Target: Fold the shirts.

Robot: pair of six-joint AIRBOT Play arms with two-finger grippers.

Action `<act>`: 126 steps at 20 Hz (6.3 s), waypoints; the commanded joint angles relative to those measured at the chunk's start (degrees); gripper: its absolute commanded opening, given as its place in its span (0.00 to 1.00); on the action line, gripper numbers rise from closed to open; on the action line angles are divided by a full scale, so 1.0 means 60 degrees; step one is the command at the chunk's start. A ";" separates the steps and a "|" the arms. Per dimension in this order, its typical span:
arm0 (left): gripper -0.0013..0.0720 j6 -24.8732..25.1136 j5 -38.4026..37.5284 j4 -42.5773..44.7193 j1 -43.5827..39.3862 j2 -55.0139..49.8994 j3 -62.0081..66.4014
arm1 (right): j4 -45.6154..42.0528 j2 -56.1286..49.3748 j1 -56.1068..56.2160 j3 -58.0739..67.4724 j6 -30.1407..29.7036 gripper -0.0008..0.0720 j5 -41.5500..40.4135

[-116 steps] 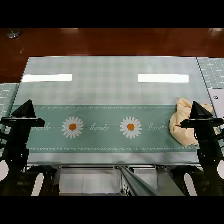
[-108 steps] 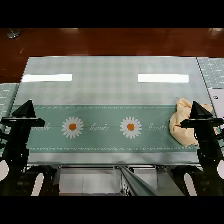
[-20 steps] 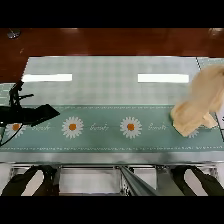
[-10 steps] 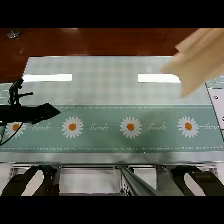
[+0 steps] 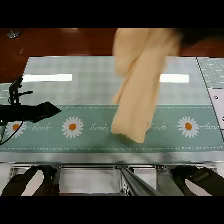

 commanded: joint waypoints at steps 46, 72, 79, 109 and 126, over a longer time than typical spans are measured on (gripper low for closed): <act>0.04 -0.0969 -0.0812 0.0674 -0.5125 -0.6204 0.4521 | 0.3850 0.0022 -0.2116 -1.0775 0.1639 0.86 -0.2069; 0.05 -0.1421 0.0266 0.1472 -0.0663 0.3202 0.8721 | 0.0291 0.3661 -0.4102 0.2787 0.1614 0.04 0.5406; 0.05 -0.1530 -0.3297 0.0124 -0.0663 0.3220 0.4685 | 0.1617 0.4896 -0.4102 -0.1716 0.2193 0.04 0.6666; 0.97 -0.1355 -0.0066 0.0084 0.2459 -0.0962 0.0659 | -0.0514 0.0022 -0.9111 -0.5978 0.1453 0.86 0.1045; 0.04 0.1679 0.0095 -0.4299 -0.0248 -0.3031 -0.1122 | 0.2350 0.0576 -0.9854 -0.9956 -0.0623 0.86 0.0142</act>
